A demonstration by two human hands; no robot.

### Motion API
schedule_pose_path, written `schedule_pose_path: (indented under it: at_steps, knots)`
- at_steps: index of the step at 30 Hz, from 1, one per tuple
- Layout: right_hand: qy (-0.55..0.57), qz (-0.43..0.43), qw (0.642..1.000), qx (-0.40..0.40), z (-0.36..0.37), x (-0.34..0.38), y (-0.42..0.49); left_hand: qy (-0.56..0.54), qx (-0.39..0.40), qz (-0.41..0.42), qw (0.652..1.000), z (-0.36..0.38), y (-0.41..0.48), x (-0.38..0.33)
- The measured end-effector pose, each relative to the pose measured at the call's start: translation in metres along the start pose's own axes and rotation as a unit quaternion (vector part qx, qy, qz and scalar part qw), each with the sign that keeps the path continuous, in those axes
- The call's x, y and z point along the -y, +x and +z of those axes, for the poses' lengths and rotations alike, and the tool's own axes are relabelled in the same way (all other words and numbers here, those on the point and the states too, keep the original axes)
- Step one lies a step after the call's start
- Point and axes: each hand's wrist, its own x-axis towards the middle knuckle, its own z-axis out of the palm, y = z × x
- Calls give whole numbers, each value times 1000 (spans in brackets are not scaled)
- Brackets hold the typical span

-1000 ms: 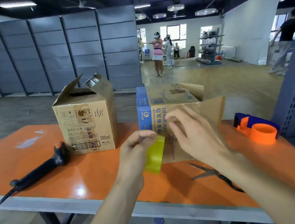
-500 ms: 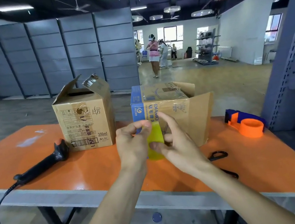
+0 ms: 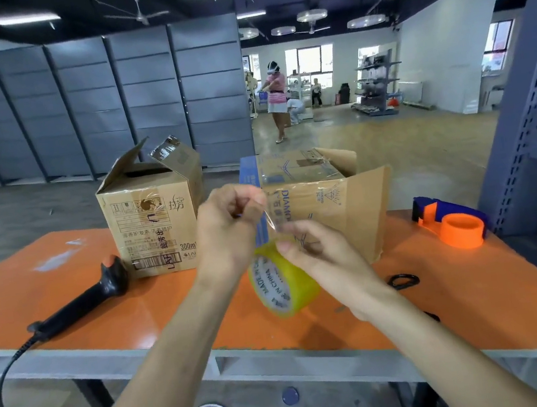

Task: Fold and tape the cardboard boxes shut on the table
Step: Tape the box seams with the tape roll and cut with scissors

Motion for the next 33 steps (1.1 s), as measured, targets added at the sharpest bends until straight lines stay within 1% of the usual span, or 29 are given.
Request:
schedule_pose_path:
  at_steps: [3, 6, 8, 11, 14, 16, 22, 26, 30, 33]
  knots:
    - [28, -2, 999, 20, 0, 5, 0, -25, 33, 5, 999, -8, 21, -5]
    - [62, -7, 998, 18, 4, 9, 1, 1, 34, -2, 999, -11, 47, -8]
    - [53, -13, 998, 7, 7, 9, 3, 13, 48, -2, 999, -13, 61, -8]
    - [23, -23, 999, -40, 11, 12, 7, 33, 73, -4, 997, -11, 73, -6]
    - [-23, -28, 996, -86, 15, 14, 15, 58, 69, -12, 996, -7, 80, 2]
    - [-38, -21, 994, -103, 19, 18, 18, 56, 68, -19, 996, -5, 82, 7]
    - [-48, -24, 991, -124, 26, 30, 27, 38, 67, -22, 997, -5, 95, 9]
    - [-42, -30, 991, -127, 28, 33, 28, 18, 83, -49, 995, -8, 109, 7]
    - [-65, -51, 987, -136, 31, 35, 28, 34, 95, -62, 993, -7, 117, 14]
    - [-69, -55, 986, -139, 30, 38, 30, 43, 97, -56, 993, -5, 118, 20]
